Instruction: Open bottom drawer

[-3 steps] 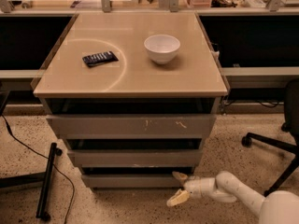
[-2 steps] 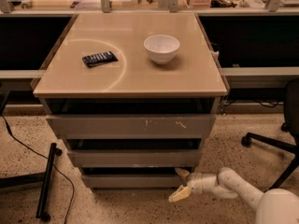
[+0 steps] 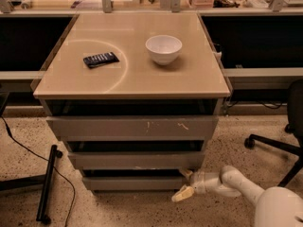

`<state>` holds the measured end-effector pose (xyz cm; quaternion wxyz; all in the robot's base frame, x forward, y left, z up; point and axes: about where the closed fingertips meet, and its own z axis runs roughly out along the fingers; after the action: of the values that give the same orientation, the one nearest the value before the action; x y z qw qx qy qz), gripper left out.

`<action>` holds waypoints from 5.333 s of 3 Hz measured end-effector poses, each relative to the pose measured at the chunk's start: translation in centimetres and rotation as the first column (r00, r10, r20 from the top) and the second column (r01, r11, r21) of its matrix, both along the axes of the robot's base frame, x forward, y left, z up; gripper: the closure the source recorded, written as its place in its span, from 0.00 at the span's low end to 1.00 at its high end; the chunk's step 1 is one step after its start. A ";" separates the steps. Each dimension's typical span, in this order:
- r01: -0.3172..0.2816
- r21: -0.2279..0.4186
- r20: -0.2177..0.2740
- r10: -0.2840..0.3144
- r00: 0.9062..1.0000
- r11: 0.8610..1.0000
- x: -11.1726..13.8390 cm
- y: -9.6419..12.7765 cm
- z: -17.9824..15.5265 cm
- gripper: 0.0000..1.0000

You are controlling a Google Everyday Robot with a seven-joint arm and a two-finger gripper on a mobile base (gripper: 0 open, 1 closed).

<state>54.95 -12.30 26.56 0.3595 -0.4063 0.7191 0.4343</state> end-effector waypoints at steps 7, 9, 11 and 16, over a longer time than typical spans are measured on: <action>-0.048 -0.163 -0.041 0.041 0.998 0.985 -0.2 0.1 -3.3 0.00; -0.044 -0.213 -0.046 0.035 0.998 0.976 1.1 -0.7 -3.8 0.00; -0.063 -0.201 -0.067 0.051 0.996 0.978 0.4 0.0 -4.4 0.00; -0.321 -0.107 -0.379 0.260 0.888 0.941 -8.4 -2.9 -0.8 0.00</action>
Offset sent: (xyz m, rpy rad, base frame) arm -0.0001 0.0033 -0.0102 -0.1509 -0.0085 0.0591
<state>46.58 -15.15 25.77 0.1172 -0.4517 0.7371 0.4888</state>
